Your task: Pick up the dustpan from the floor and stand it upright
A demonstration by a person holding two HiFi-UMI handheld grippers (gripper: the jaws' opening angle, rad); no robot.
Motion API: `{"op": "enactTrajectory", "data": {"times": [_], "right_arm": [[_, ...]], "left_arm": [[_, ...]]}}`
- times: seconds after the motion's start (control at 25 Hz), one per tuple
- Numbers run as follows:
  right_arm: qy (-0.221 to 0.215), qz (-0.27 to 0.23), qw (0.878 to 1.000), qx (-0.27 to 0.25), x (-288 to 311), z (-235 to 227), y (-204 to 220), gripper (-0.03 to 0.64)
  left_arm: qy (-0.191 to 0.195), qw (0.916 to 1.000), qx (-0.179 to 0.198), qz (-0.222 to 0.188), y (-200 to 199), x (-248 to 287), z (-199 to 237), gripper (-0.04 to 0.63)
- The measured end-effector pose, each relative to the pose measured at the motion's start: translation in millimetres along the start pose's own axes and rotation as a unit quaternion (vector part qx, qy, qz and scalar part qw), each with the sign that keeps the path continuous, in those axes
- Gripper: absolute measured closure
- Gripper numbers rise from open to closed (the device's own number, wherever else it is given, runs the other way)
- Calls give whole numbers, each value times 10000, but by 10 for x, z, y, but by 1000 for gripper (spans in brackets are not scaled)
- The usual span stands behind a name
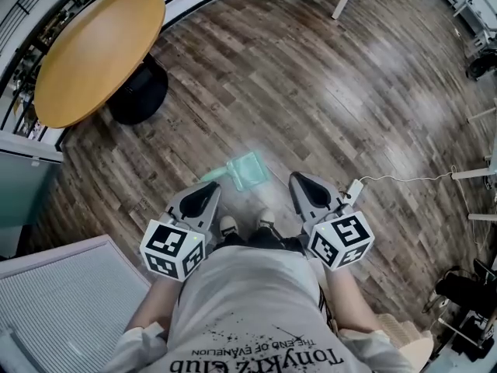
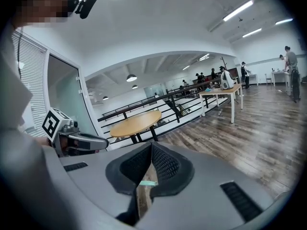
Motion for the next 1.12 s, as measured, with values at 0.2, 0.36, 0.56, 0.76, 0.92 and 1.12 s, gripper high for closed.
{"op": "enactTrajectory", "data": {"times": [0.2,0.36,0.56,0.76,0.92,1.12], "right_arm": [[-68,147,9997,-199,29,115,-48,591],[-206,160,9993,-250,82,175,-78,591],[-273,185,9991,-251,84,215,-46,591],[-294,222,9990,-255,77,284,33,591],[-335,226,9989,-256,58,276,44,591],[-379,215,9987,-267,61,269,71,591]], "left_arm": [[13,10000,-25,-95,-27,40,-44,563],[22,9999,-62,-110,-49,60,-95,563],[0,9999,-155,-46,34,27,-106,563],[9,9997,-241,-96,112,-53,-79,563],[31,9996,-262,-124,118,-41,-126,563],[88,9993,-324,-166,134,-12,-155,563]]}}
Point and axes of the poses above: the fingertips, and each gripper's own axes: x forward along the fingers, z to its left, y out of its underside, the point moved 9 cm from there along -x, backward along the fingers, and after that the axes turned 5 degrees about x, right-handed, at the moved point
